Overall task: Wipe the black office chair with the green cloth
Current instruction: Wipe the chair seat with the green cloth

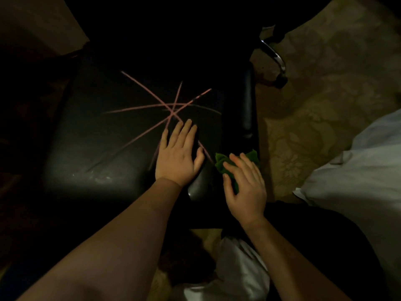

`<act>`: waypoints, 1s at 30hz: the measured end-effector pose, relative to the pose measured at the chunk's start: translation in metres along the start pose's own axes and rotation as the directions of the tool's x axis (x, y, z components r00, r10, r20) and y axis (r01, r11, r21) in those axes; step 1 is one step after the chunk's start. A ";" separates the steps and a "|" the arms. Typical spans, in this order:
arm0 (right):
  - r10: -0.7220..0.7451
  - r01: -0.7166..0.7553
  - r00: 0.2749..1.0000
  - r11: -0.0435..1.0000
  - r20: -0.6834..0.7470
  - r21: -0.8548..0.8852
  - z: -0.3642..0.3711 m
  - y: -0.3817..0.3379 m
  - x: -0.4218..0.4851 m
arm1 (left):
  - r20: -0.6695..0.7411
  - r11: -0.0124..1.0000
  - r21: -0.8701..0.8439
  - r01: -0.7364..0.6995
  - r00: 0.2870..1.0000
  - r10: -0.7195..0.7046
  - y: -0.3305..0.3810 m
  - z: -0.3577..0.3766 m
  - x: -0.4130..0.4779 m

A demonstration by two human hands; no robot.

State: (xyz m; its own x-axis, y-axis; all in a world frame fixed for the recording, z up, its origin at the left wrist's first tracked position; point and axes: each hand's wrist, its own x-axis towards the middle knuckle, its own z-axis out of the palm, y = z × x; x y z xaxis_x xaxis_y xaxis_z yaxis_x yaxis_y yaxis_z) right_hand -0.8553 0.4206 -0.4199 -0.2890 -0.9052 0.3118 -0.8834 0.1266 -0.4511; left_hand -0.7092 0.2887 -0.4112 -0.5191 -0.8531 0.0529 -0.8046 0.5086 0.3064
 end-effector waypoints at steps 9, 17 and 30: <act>-0.130 0.132 0.991 0.989 0.031 -0.071 -0.007 0.038 0.028 | 0.130 0.998 0.063 0.000 0.991 -0.008 0.014 0.000 0.012; -0.138 0.138 0.990 0.984 0.004 -0.111 0.000 0.035 0.023 | 0.061 0.999 0.037 -0.030 0.998 0.028 0.012 0.001 0.008; -0.222 0.218 0.975 0.967 -0.017 -0.134 0.001 0.053 0.043 | -0.094 1.000 0.025 0.020 0.995 -0.017 0.021 0.023 0.013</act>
State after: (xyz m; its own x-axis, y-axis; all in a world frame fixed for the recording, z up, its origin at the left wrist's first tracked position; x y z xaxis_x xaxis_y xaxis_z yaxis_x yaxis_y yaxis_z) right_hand -0.9144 0.3876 -0.4310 -0.0921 -0.9037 0.4182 -0.9664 -0.0202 -0.2564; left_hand -0.7390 0.2910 -0.4256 -0.4756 -0.8690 0.1368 -0.8216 0.4943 0.2839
